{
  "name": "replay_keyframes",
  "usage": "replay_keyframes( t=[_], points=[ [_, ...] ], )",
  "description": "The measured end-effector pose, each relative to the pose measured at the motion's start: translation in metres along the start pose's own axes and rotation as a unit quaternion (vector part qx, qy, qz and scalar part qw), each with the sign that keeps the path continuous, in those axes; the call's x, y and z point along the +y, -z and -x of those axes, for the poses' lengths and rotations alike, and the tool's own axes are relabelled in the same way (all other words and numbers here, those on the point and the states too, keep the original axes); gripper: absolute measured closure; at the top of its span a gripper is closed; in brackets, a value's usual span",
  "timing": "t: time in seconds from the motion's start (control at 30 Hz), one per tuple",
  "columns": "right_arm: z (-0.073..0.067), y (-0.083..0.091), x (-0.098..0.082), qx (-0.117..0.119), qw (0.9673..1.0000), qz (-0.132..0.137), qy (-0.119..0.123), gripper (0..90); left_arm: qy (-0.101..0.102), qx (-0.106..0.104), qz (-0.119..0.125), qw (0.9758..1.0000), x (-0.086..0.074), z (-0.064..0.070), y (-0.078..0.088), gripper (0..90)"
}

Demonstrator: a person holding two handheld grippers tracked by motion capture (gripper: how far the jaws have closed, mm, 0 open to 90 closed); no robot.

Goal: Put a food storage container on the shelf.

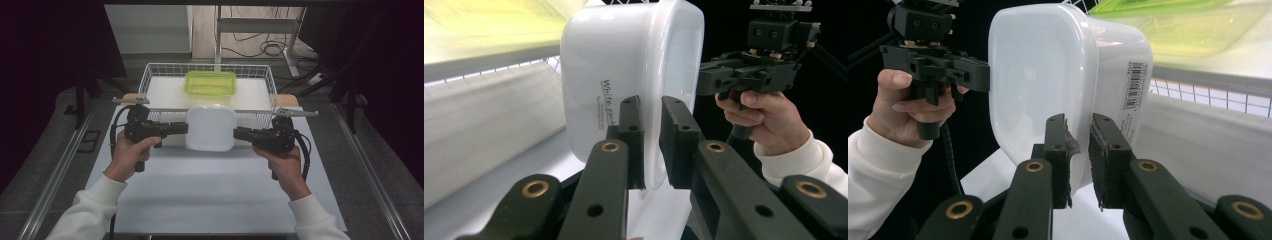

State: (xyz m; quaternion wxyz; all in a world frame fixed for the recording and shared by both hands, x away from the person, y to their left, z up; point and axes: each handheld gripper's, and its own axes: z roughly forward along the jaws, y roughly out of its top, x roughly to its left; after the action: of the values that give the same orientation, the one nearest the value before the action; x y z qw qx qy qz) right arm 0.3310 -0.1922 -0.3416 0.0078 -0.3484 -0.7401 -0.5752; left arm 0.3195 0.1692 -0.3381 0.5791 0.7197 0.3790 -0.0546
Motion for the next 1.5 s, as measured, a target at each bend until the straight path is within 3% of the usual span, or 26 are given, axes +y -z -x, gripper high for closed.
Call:
replay_keyframes(
  t=[0.83, 1.17, 1.5],
  points=[
    [-0.011, 0.002, 0.051, -0.011, 0.9993, 0.018, 0.030, 78.3, -0.023, 0.009, 0.031, 0.9992, 0.042, 0.003, 0.011, 80.7],
    [-0.012, 0.001, 0.074, -0.014, 0.9989, 0.020, 0.040, 78.4, -0.023, 0.009, 0.037, 0.9990, 0.060, -0.001, 0.012, 80.5],
    [-0.003, -0.006, 0.102, -0.014, 0.9990, 0.021, 0.036, 78.3, -0.018, 0.012, 0.038, 0.9990, 0.089, -0.012, 0.012, 80.4]
  ],
)
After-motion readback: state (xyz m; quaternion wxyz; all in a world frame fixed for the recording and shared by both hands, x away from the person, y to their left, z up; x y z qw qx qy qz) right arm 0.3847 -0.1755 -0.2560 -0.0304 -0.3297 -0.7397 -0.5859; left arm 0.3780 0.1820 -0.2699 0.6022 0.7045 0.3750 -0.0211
